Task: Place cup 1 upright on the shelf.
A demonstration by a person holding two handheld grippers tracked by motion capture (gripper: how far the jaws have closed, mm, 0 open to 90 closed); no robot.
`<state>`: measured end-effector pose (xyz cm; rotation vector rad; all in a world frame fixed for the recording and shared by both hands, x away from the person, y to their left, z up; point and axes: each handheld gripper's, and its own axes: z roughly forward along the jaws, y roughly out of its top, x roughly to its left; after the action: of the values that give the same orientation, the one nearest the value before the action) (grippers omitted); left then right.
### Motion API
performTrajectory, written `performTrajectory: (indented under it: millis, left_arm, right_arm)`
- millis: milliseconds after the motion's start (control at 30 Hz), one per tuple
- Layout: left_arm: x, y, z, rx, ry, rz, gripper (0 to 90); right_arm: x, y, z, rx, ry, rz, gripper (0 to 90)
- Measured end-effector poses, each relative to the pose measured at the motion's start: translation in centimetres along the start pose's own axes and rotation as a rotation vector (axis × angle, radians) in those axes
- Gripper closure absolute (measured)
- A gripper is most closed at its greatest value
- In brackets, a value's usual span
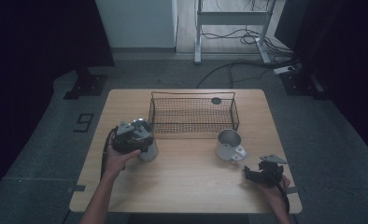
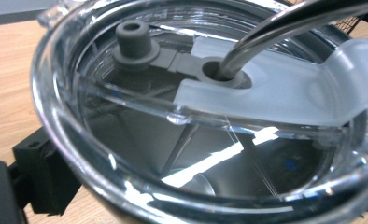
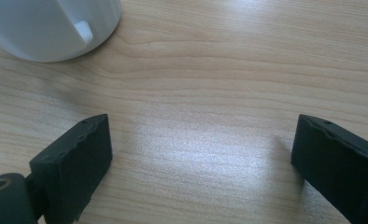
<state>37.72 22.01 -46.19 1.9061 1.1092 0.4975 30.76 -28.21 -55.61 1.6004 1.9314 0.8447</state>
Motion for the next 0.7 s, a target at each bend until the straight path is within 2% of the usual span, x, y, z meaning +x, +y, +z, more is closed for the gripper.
performTrajectory:
  millis: [200, 367, 400, 567, 700]
  left_arm:
    - [-0.2, 0.0, 0.2, -0.008, 0.001, 0.013, 3.3]
    - [-0.1, 0.0, 0.9, -0.029, -0.024, -0.011, 0.0]
    - [-0.1, 0.0, 1.1, -0.025, -0.008, -0.011, 0.0]
    - [-0.1, -0.2, 1.5, -0.04, -0.018, -0.006, 0.9]
    - [-0.2, -0.2, 1.4, -0.043, -0.007, 0.011, 2.6]
  right_arm:
    - [0.0, 0.0, 0.0, 0.0, 0.0, -0.001, 5.1]
    - [0.0, 0.0, 0.0, 0.0, 0.0, -0.001, 5.1]
    - [0.0, 0.0, 0.0, 0.0, 0.0, -0.001, 5.1]
    - [0.0, 0.0, 0.0, 0.0, 0.0, 0.0, 5.2]
    - [0.0, 0.0, 0.0, -0.001, -0.001, 0.0, 5.2]
